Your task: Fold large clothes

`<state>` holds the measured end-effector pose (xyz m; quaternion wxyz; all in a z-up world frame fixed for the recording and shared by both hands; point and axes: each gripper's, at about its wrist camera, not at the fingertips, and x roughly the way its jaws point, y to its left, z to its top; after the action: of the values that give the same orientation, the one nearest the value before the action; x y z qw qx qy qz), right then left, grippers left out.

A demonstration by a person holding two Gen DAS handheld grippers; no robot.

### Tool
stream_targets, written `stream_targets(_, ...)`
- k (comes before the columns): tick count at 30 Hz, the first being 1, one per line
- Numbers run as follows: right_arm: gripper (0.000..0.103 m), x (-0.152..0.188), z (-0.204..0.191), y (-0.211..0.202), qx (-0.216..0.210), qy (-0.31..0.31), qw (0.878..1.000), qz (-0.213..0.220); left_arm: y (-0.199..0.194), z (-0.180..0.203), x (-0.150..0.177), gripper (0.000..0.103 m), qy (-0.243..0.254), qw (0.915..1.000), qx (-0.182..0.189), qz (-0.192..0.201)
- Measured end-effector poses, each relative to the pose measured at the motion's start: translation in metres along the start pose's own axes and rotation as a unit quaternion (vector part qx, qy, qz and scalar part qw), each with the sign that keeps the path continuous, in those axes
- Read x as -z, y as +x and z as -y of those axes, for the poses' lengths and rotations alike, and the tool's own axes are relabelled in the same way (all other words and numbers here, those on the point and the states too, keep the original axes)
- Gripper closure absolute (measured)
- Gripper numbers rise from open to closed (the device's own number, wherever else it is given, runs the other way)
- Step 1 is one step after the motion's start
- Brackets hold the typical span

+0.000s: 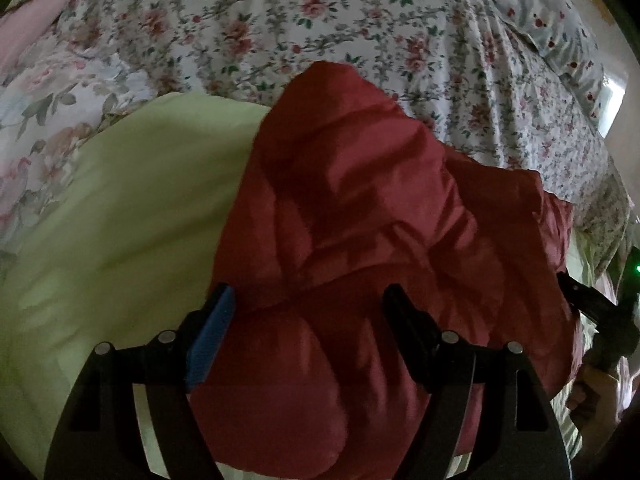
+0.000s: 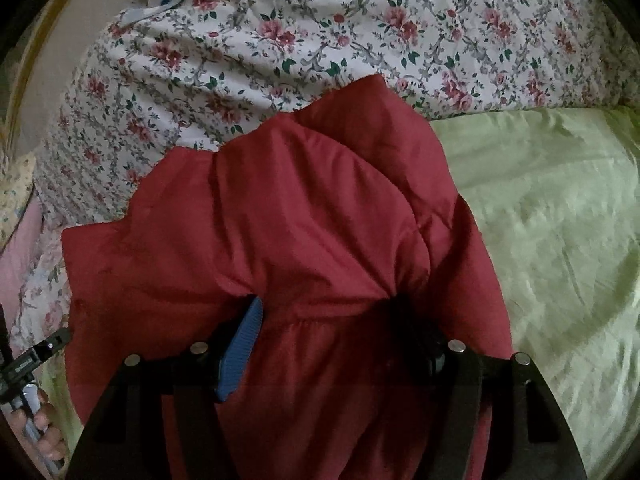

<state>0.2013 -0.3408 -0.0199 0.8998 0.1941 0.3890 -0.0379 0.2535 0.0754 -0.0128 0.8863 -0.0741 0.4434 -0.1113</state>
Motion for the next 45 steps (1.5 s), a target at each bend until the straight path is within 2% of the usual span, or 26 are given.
stream_targets(8, 0.034, 0.005, 0.011, -0.031, -0.008, 0.002, 1.000, 0.007, 0.003, -0.023, 0.006, 0.026, -0.039, 0.9991, 0.016, -0.010)
stream_targets(12, 0.033, 0.009, 0.023, -0.041, 0.006, 0.002, 1.000, 0.014, 0.003, -0.030, 0.008, 0.024, -0.050, 0.9983, 0.029, -0.012)
stream_targets(14, 0.028, 0.011, 0.033, -0.044, 0.011, 0.009, 1.000, 0.013, 0.005, -0.035, 0.010, 0.024, -0.064, 0.9966, 0.050, -0.015)
stream_targets(15, 0.028, 0.013, 0.041, -0.044, 0.013, 0.017, 1.000, 0.011, 0.006, -0.038, 0.010, 0.023, -0.069, 0.9959, 0.059, -0.008)
stream_targets(20, 0.028, 0.021, 0.068, -0.040, 0.008, 0.055, 0.998, -0.005, 0.018, -0.053, 0.013, 0.019, -0.107, 0.9883, 0.105, -0.029)
stream_targets(23, 0.028, 0.026, 0.074, -0.032, -0.011, 0.068, 0.997, -0.019, 0.027, -0.059, 0.015, 0.017, -0.128, 0.9827, 0.128, -0.041)
stream_targets(29, 0.018, 0.033, 0.084, -0.008, -0.084, 0.115, 0.989, -0.049, 0.051, -0.063, 0.017, 0.007, -0.162, 0.9691, 0.172, -0.070)
stream_targets(31, 0.015, 0.035, 0.088, 0.000, -0.103, 0.133, 0.984, -0.057, 0.056, -0.062, 0.018, 0.004, -0.167, 0.9664, 0.179, -0.077)
stream_targets(34, 0.017, 0.041, 0.091, 0.008, -0.125, 0.153, 0.978, -0.066, 0.061, -0.057, 0.017, 0.004, -0.169, 0.9647, 0.186, -0.080)
stream_targets(37, 0.022, 0.043, 0.088, 0.010, -0.131, 0.153, 0.977, -0.069, 0.058, -0.051, 0.015, 0.017, -0.160, 0.9674, 0.184, -0.069)
stream_targets(39, 0.032, 0.043, 0.085, 0.007, -0.128, 0.145, 0.979, -0.070, 0.052, -0.047, 0.015, 0.031, -0.149, 0.9699, 0.183, -0.061)
stream_targets(40, 0.036, 0.042, 0.083, 0.004, -0.126, 0.139, 0.980, -0.070, 0.048, -0.045, 0.015, 0.035, -0.143, 0.9709, 0.184, -0.058)
stream_targets(42, 0.052, 0.042, 0.078, -0.001, -0.123, 0.130, 0.982, -0.068, 0.041, -0.042, 0.014, 0.047, -0.139, 0.9711, 0.187, -0.054)
stream_targets(45, 0.064, 0.040, 0.069, -0.012, -0.114, 0.114, 0.985, -0.063, 0.025, -0.038, 0.015, 0.055, -0.134, 0.9717, 0.189, -0.045)
